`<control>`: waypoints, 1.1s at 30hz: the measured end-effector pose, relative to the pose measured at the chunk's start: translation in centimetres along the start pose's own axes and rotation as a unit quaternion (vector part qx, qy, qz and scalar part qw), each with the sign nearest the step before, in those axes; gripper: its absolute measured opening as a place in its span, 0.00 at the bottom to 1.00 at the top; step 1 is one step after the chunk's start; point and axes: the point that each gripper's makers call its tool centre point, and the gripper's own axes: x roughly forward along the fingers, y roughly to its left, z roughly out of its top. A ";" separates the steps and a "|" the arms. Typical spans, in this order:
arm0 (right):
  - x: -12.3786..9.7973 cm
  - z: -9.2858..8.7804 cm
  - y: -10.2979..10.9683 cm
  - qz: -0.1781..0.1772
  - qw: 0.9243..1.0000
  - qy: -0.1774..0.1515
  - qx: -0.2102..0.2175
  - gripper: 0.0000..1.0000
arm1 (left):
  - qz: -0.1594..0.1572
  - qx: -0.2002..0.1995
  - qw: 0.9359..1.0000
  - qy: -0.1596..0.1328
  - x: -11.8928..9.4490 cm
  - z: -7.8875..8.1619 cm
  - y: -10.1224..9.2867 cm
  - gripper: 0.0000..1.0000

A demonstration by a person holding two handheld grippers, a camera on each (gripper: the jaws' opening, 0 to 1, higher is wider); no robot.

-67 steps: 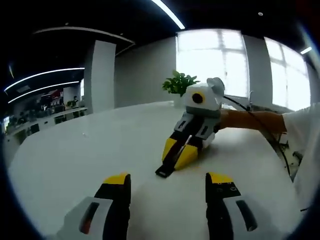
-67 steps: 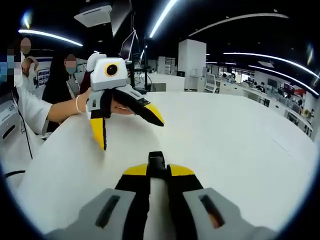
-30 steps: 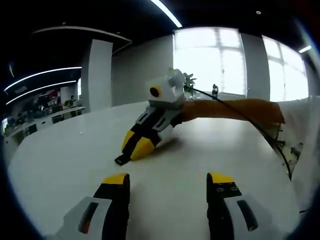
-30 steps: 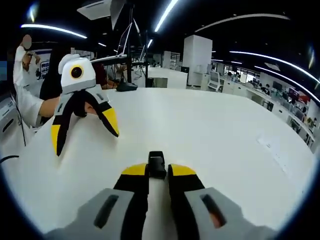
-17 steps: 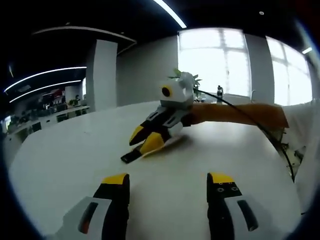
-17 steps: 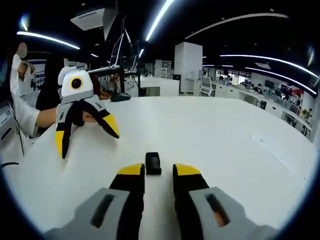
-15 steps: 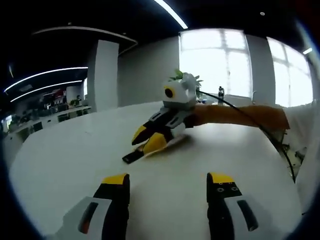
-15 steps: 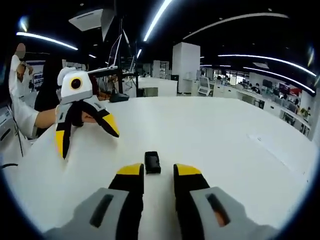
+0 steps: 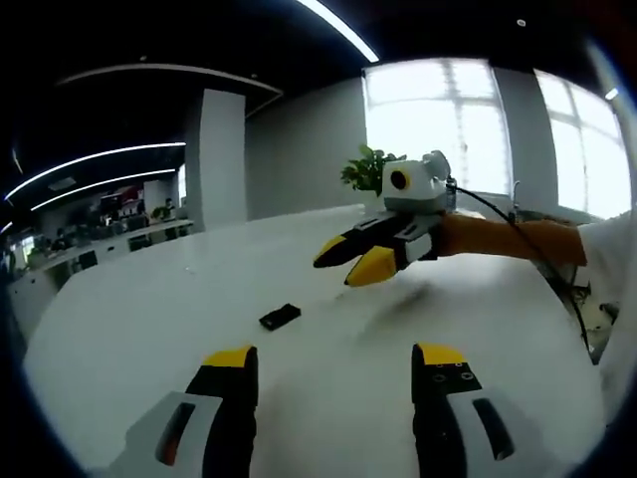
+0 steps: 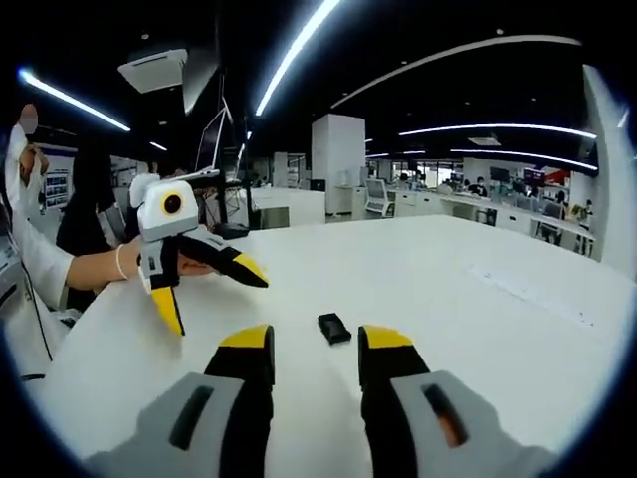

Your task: Snap the two parts of the plastic buckle together until the buckle closes and remains connected.

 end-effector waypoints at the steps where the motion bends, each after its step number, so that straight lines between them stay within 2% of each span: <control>1: -0.4 -0.1 0.1 -0.009 1.000 0.002 -0.001 0.36 | 0.001 0.004 1.000 0.000 -0.1 0.1 0.0 0.64; 3: -1.2 -0.2 0.7 -0.018 1.000 0.000 -0.004 0.44 | -0.001 0.009 1.000 -0.001 -0.5 0.3 -0.2 0.65; 5: -2.0 -0.2 1.1 -0.028 1.000 -0.002 0.006 0.49 | -0.001 -0.001 1.000 -0.021 -0.9 1.2 -0.5 0.66; 8: -2.9 -0.2 1.9 -0.037 0.999 0.002 0.007 0.49 | 0.015 -0.035 0.998 -0.052 -1.6 2.3 -0.6 0.65; 13: -3.9 0.4 3.8 -0.034 0.999 0.000 -0.001 0.55 | 0.030 -0.026 0.998 -0.040 -2.2 2.0 -0.8 0.65; 17: -4.4 1.2 5.3 -0.036 0.999 -0.010 -0.006 0.58 | 0.032 -0.032 0.998 -0.046 -2.6 2.4 -1.1 0.65; 22: -5.3 2.0 5.8 -0.051 0.998 -0.004 -0.029 0.59 | 0.031 -0.043 0.996 -0.069 -3.7 3.6 -1.6 0.67; 24: -5.6 1.9 5.9 -0.057 0.998 0.005 -0.027 0.60 | 0.030 -0.048 0.996 -0.067 -4.3 3.8 -1.9 0.69; 25: -5.8 1.7 6.2 -0.060 0.997 0.021 -0.034 0.63 | 0.036 -0.049 0.996 -0.068 -4.7 3.9 -2.0 0.71; 28: -6.0 2.2 7.1 -0.066 0.997 0.019 -0.040 0.69 | 0.053 -0.046 0.996 -0.062 -5.6 4.2 -2.2 0.74; 33: -6.3 2.6 8.6 -0.072 0.997 0.026 -0.029 0.69 | 0.064 -0.035 0.996 -0.054 -6.4 4.5 -3.3 0.75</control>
